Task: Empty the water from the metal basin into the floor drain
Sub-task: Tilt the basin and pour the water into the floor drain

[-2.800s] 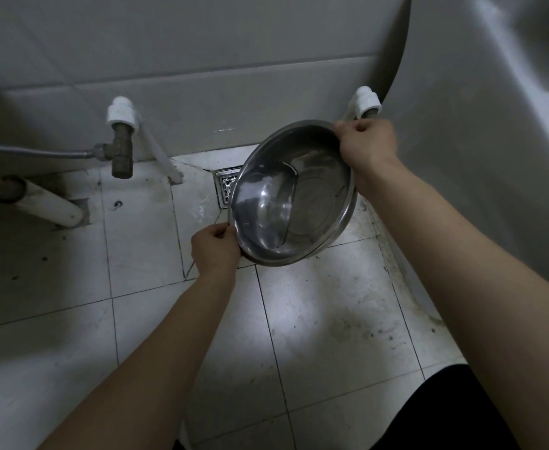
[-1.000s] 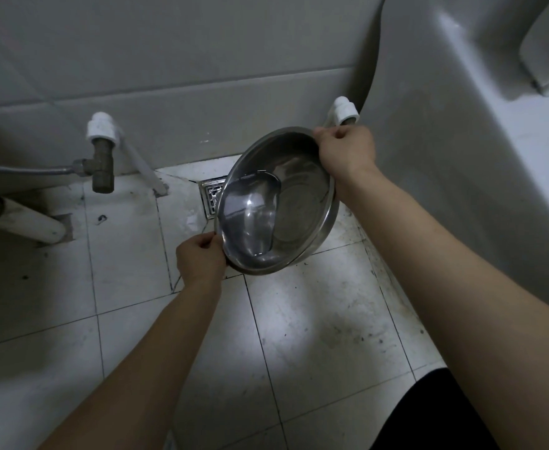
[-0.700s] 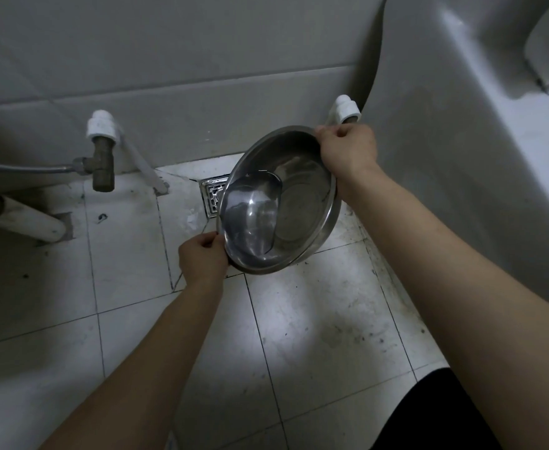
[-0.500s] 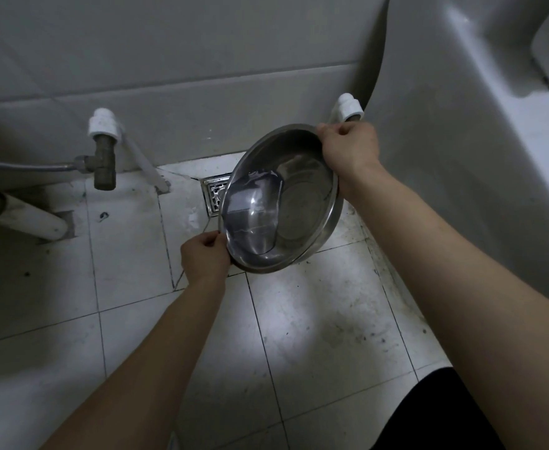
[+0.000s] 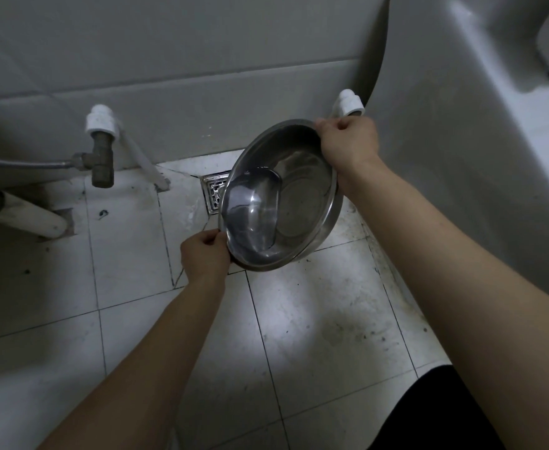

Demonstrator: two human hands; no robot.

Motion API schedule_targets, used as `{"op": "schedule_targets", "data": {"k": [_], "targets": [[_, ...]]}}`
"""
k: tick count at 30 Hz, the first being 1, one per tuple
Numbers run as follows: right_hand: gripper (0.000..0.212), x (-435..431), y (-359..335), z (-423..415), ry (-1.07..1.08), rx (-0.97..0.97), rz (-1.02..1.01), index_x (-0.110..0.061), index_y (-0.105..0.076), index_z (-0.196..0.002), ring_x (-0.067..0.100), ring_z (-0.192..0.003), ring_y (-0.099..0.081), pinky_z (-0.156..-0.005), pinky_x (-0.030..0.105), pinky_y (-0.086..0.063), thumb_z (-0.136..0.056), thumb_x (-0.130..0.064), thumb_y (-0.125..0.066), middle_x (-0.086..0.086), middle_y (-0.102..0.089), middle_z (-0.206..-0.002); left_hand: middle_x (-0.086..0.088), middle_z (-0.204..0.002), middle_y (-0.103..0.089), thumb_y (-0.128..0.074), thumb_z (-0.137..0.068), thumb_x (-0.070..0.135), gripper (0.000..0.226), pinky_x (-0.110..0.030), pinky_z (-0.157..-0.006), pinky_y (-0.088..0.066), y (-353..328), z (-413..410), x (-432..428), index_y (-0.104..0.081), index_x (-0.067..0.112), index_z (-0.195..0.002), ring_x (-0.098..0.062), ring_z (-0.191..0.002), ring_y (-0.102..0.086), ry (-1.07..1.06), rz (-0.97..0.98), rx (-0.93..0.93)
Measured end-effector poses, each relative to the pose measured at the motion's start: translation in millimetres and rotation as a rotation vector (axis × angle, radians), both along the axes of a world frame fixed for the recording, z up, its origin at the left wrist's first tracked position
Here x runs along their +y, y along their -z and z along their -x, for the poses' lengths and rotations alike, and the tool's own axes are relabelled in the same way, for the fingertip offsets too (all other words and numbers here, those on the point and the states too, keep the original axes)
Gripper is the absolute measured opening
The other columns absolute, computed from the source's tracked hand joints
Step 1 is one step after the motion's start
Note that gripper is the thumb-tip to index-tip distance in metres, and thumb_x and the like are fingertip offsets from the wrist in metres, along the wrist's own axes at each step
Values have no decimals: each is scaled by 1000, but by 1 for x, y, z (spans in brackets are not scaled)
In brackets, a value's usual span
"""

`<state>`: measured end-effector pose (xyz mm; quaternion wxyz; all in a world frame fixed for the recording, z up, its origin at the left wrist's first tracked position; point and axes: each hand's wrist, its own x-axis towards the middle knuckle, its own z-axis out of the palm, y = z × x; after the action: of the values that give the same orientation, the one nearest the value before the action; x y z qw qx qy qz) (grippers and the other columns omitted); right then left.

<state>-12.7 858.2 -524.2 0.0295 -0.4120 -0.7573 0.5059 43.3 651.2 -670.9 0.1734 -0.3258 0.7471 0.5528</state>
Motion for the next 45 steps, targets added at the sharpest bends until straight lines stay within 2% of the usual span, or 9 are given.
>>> {"op": "schedule_targets", "data": {"k": [10,14,19,24,31,34,38,42,45], "targets": [[31,0,-3,0,-10,-7,11,-2,-72,-114,24,-97,-72,-98,43,-59,-99,-28,-65,14,-73,-110,5,-84,-70,-67,-94,9,21,-44,-89,-63,0,-1,2,-77,10,-114,-25,-87,-74,-12,-4,15],[31,0,-3,1,-6,-4,17,-2,-72,-113,24,-97,-71,-98,43,-59,-99,-28,-66,13,-74,-107,-5,-95,-74,-67,-95,9,22,-46,-91,-62,1,-1,3,-76,8,-115,-28,-91,-74,-15,-10,14],[31,0,-4,0,-2,-6,10,-1,-73,-111,26,-98,-72,-98,44,-59,-98,-28,-66,15,-75,-109,4,-82,-71,-66,-94,8,18,-46,-88,-63,2,-1,4,-78,11,-107,-25,-85,-73,-2,-1,11],[30,-2,-4,1,7,-5,12,-1,-74,-110,26,-98,-72,-97,44,-60,-98,-28,-67,14,-74,-109,-5,-92,-76,-66,-93,8,19,-47,-88,-63,1,-1,4,-79,10,-108,-26,-86,-74,11,12,9],[30,-3,-5,0,-2,-9,6,-2,-74,-109,25,-97,-72,-97,44,-60,-98,-28,-66,13,-75,-108,3,-80,-72,-65,-94,7,17,-47,-87,-64,0,-1,3,-77,19,-92,-26,-83,-73,8,-3,11],[31,-3,-6,0,-9,-11,0,0,-74,-109,26,-100,-72,-98,44,-59,-98,-28,-66,14,-74,-111,1,-83,-74,-66,-94,8,17,-47,-87,-64,0,-2,4,-79,11,-104,-26,-83,-74,10,-9,9],[33,-4,-7,0,-2,-7,0,2,-73,-110,27,-102,-72,-98,45,-59,-98,-28,-66,14,-74,-108,2,-81,-72,-66,-94,8,15,-48,-87,-63,0,-3,3,-78,18,-96,-26,-83,-74,9,-15,12],[35,-5,-9,-1,-8,-7,-6,4,-71,-113,29,-102,-72,-98,45,-59,-99,-27,-65,18,-74,-113,4,-82,-72,-65,-95,8,18,-46,-87,-64,-1,-2,3,-78,10,-108,-23,-82,-73,9,-10,10],[35,-6,-10,-1,-15,-7,-7,3,-71,-114,29,-102,-72,-98,45,-59,-99,-28,-64,18,-74,-114,3,-80,-72,-65,-95,7,17,-46,-85,-64,0,-2,3,-79,12,-103,-22,-79,-73,14,-11,12]]}}
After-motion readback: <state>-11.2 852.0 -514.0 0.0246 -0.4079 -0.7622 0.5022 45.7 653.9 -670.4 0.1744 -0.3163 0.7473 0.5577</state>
